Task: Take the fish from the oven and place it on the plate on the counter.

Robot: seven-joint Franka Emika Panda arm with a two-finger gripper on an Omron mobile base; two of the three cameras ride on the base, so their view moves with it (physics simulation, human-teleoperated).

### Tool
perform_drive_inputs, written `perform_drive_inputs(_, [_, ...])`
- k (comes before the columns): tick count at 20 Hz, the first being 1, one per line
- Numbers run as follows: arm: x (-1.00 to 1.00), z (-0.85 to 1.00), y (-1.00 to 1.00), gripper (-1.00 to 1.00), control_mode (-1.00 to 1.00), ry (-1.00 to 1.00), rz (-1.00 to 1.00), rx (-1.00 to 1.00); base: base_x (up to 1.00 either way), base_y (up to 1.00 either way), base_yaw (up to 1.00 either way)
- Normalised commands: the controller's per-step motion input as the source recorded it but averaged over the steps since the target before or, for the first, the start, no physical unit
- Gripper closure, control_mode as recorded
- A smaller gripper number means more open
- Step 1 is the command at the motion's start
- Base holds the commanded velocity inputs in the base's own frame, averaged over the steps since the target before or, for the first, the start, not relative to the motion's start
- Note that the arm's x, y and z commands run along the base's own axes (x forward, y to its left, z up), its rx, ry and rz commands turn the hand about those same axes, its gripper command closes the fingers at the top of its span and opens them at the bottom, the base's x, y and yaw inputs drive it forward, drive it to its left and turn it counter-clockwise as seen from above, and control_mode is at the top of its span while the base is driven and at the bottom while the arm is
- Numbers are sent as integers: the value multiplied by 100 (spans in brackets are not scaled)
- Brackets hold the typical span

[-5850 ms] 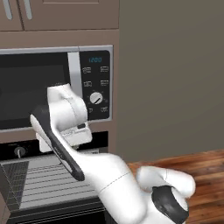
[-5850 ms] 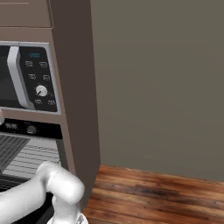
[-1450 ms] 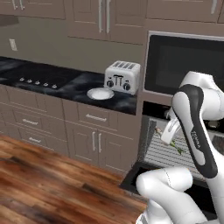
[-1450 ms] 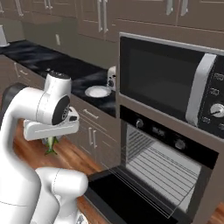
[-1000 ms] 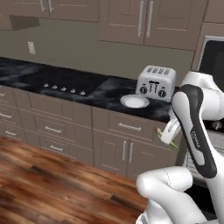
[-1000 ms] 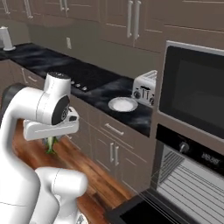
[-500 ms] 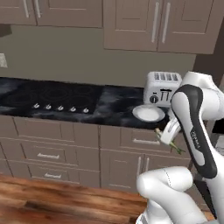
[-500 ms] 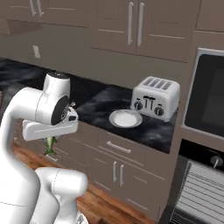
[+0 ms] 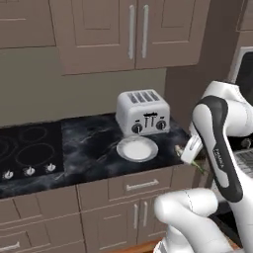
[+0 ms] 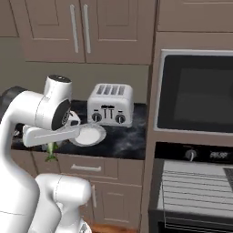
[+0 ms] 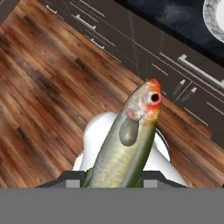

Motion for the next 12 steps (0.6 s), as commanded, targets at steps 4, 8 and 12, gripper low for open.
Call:
perform_drive_inputs(4, [0, 0, 0, 100, 100, 0, 0, 0, 73, 7, -59])
perform_drive_inputs(8, [0, 0, 0, 100, 100, 0, 0, 0, 59, 6, -18])
perform_drive_inputs(12, [0, 0, 0, 100, 100, 0, 0, 0, 67, 32, -15])
